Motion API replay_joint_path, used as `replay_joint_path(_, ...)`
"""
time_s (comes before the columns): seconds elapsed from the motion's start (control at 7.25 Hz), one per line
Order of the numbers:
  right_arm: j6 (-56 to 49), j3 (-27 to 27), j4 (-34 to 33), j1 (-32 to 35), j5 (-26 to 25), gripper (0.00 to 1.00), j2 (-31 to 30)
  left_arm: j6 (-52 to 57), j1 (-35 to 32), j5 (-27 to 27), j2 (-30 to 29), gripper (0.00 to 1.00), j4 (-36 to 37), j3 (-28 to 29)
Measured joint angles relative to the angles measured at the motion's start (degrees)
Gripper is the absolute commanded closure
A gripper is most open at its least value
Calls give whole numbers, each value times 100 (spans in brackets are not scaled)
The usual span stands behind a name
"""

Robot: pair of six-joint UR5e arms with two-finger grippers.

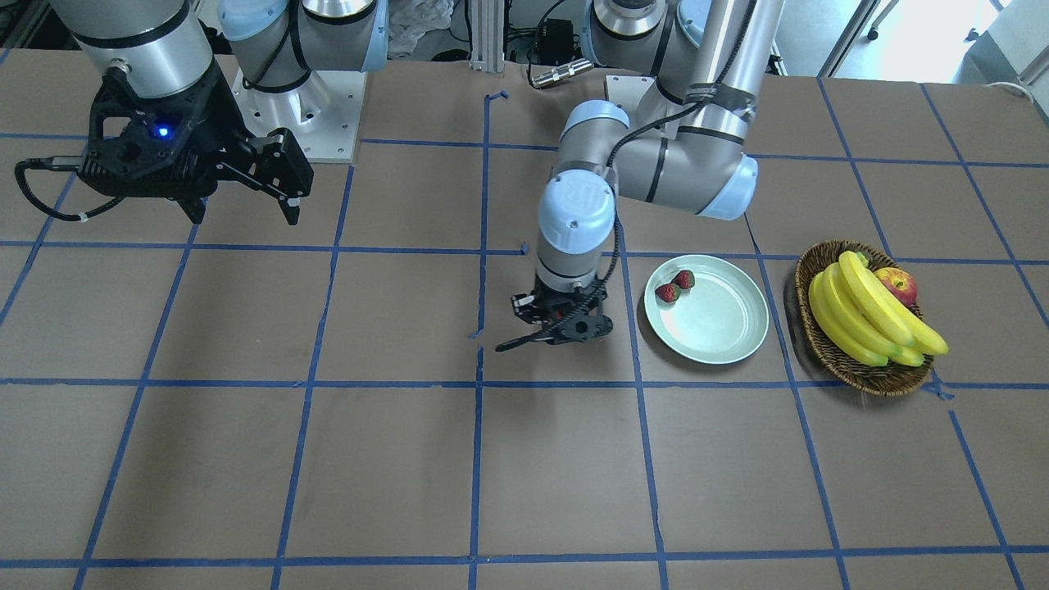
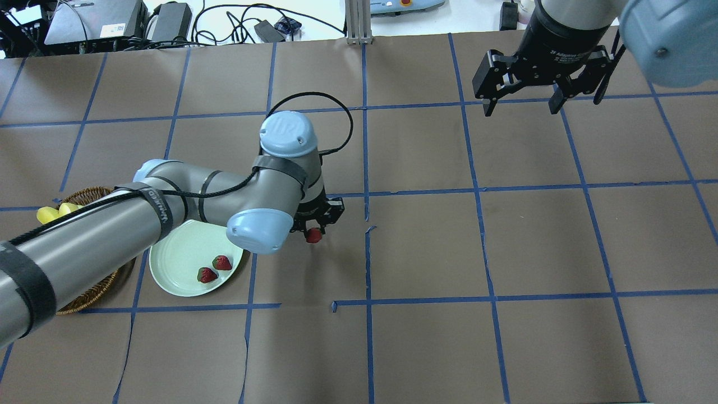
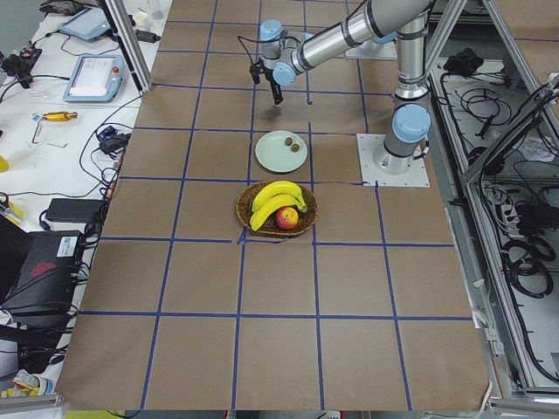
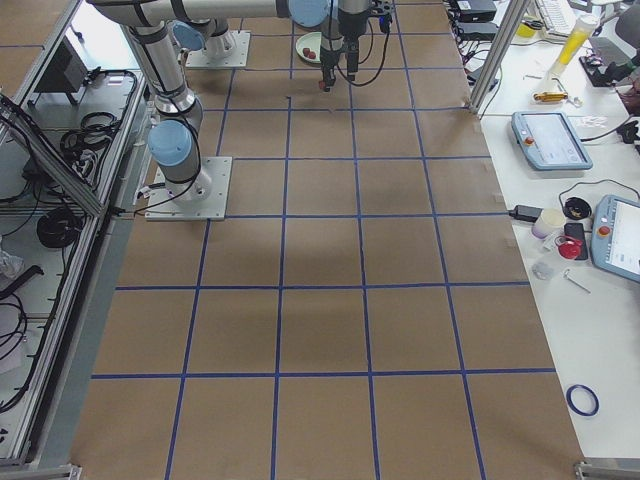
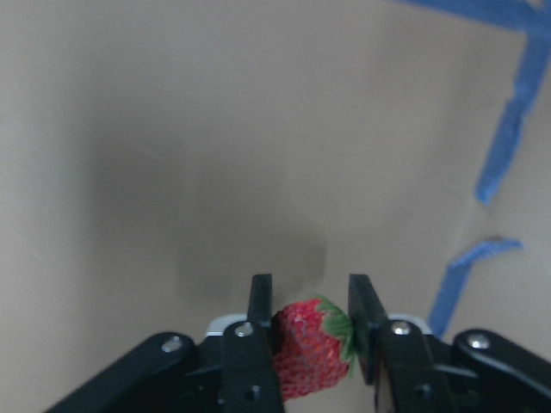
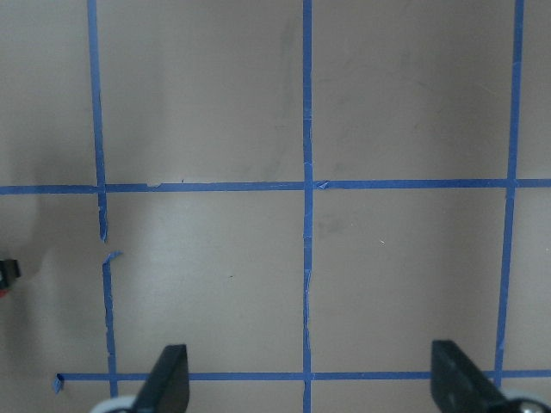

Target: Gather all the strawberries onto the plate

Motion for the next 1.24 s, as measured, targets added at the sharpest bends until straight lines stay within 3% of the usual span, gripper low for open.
replay_joint_path(0.28, 0, -5, -8, 0, 0, 0, 5, 1681, 1193, 278, 272, 96, -571, -27)
replay_joint_path(0.41, 0, -8, -10, 0, 0, 0, 8, 2322, 1655, 330, 354, 20, -704, -44)
replay_joint_path(0.55, 0, -8, -12, 0, 0, 0, 8, 2649, 1944, 330, 399, 0, -762, -119)
replay_joint_path(0.97, 0, -9, -12, 0, 0, 0, 5, 2689, 1987, 266, 786, 0, -788, -297)
replay_joint_path(1.24, 0, -9, -12, 0, 0, 0, 2, 2298, 1366, 252, 1163, 0, -1420, 590)
